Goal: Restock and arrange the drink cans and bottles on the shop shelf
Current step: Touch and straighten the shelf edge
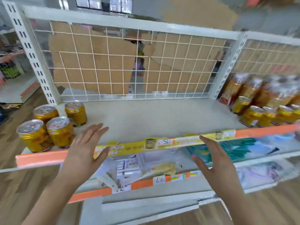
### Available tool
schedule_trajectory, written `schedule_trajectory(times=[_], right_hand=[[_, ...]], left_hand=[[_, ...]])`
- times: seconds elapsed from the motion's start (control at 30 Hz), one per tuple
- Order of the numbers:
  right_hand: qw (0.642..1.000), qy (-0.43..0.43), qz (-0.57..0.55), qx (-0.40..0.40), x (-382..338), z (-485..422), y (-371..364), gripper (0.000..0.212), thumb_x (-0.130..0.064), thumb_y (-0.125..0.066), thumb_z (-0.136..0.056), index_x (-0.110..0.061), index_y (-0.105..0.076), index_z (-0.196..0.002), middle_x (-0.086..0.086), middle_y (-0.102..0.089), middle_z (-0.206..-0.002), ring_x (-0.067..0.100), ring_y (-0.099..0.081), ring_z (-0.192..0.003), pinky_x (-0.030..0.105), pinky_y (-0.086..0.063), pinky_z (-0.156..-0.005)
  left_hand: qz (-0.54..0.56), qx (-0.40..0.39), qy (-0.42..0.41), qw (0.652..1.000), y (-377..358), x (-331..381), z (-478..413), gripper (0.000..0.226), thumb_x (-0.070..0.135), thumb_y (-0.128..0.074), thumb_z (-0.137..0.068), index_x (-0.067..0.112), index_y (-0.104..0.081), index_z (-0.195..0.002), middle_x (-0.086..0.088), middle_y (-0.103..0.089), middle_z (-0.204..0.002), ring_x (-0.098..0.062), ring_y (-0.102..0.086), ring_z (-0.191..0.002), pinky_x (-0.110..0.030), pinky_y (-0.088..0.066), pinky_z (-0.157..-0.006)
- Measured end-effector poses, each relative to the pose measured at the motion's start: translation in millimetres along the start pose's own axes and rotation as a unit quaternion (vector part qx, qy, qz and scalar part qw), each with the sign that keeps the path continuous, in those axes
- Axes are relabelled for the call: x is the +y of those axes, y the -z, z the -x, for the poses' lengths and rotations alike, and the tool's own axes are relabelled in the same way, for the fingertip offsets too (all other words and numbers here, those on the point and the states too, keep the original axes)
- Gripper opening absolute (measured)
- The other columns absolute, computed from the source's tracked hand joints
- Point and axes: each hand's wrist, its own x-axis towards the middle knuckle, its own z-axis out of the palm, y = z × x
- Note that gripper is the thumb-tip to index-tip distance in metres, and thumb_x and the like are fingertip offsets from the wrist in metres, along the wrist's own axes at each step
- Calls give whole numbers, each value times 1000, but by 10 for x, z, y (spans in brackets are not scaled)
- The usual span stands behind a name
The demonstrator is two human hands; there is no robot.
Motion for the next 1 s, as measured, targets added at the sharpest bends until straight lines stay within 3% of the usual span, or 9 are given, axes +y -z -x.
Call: schedule_trajectory(times=[0.13, 0.2, 0.37, 0.47, 0.57, 0.67, 0.73, 0.83, 1.0], right_hand=[[998, -33, 45, 20, 586, 225, 545, 61, -50, -46, -80, -11, -54, -126, 10, -60, -117, 26, -54, -108, 36, -44, -76], [997, -46, 63, 25, 859, 335, 809, 57, -44, -54, -80, -10, -54, -126, 10, -60, -118, 32, -60, -102, 37, -45, -73], [993, -73, 84, 36, 1335, 574, 1348, 62, -55, -42, -81, -16, -52, -128, 2, -57, -123, 27, -59, -102, 35, -46, -74], [990, -81, 104, 48, 1566, 622, 1569, 59, -54, -42, -82, -16, -53, -126, 1, -59, -119, 30, -63, -72, 28, -39, -69], [988, -85, 116, 58, 1759, 622, 1686, 55, -52, -44, -83, -16, -53, -124, 0, -59, -117, 25, -57, -60, 25, -37, -66], [986, -104, 114, 69, 1991, 564, 1738, 53, -51, -45, -84, -18, -52, -125, -3, -58, -116, 15, -51, -69, 23, -37, -67], [983, -113, 119, 80, 2161, 490, 1755, 51, -51, -45, -83, -23, -48, -126, -6, -57, -115, 18, -58, -80, 27, -42, -69], [979, -131, 130, 90, 2410, 319, 1772, 47, -52, -44, -83, -31, -43, -125, -11, -54, -116, 18, -60, -83, 30, -44, -67], [972, -158, 139, 106, 2819, -7, 1800, 47, -52, -45, -84, -31, -45, -125, -17, -49, -112, 16, -58, -96, 31, -47, -73]], left_hand=[[16, -6, -17, 1000, -320, 550, -112, 69, 62, -22, -92, 10, -56, -123, -11, -57, -128, -29, -47, -118, -39, -34, -97], [32, 2, -30, 999, -476, 838, -173, 63, 57, -32, -90, 8, -58, -120, -13, -59, -123, -28, -48, -116, -37, -33, -96], [80, 1, -57, 995, -783, 1433, -399, 55, 43, -42, -82, 8, -58, -120, -12, -59, -124, -29, -48, -118, -40, -36, -98], [87, 4, -80, 993, -943, 1701, -605, 56, 43, -41, -81, 6, -59, -119, -13, -59, -123, -23, -44, -116, -40, -35, -97], [109, -5, -95, 989, -1139, 1915, -867, 57, 45, -41, -81, 7, -59, -119, -12, -59, -124, -23, -45, -115, -47, -40, -96], [121, -18, -120, 985, -1377, 2110, -1169, 57, 47, -41, -82, 9, -58, -120, -10, -58, -124, -25, -48, -113, -46, -41, -95], [136, -23, -132, 981, -1546, 2255, -1384, 58, 48, -39, -81, 10, -57, -121, -9, -58, -125, -21, -46, -113, -42, -39, -95], [158, -30, -152, 975, -1817, 2468, -1743, 57, 47, -39, -81, 11, -58, -122, -6, -59, -123, -18, -44, -113, -37, -37, -95], [194, -58, -173, 964, -2236, 2788, -2334, 58, 48, -39, -81, 13, -58, -122, -3, -59, -123, -16, -45, -113, -41, -40, -95]])
